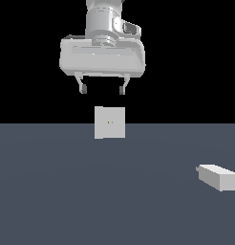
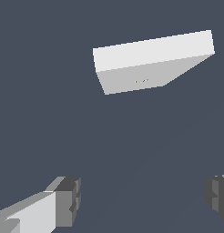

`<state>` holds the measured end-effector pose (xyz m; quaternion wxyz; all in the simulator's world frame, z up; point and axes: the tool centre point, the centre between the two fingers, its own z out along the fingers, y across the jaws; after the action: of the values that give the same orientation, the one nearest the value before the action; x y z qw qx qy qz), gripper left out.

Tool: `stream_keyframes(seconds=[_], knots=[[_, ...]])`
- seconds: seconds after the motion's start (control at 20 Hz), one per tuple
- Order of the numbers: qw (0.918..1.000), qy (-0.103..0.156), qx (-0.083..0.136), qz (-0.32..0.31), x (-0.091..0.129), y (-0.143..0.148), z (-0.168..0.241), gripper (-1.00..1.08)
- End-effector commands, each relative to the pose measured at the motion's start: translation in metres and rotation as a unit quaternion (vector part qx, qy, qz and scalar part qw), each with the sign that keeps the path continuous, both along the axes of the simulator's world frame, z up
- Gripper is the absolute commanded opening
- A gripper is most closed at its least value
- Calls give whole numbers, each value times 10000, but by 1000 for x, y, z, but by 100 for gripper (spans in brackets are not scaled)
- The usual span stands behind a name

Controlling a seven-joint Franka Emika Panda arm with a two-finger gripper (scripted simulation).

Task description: Plug the charger into the wall socket.

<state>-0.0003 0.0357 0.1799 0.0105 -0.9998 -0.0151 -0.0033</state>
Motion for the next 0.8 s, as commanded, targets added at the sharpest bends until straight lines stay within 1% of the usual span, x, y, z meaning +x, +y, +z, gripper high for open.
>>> stream_keyframes(seconds=[0.0, 0.2, 0.4, 0.75], knots=[[10000, 0, 0, 0, 0, 0, 0, 100], [10000, -11, -1, 7, -2, -3, -2, 100], [10000, -42, -5, 26, -8, -12, -7, 100], [9998, -156, -19, 96, -28, -44, -26, 100]])
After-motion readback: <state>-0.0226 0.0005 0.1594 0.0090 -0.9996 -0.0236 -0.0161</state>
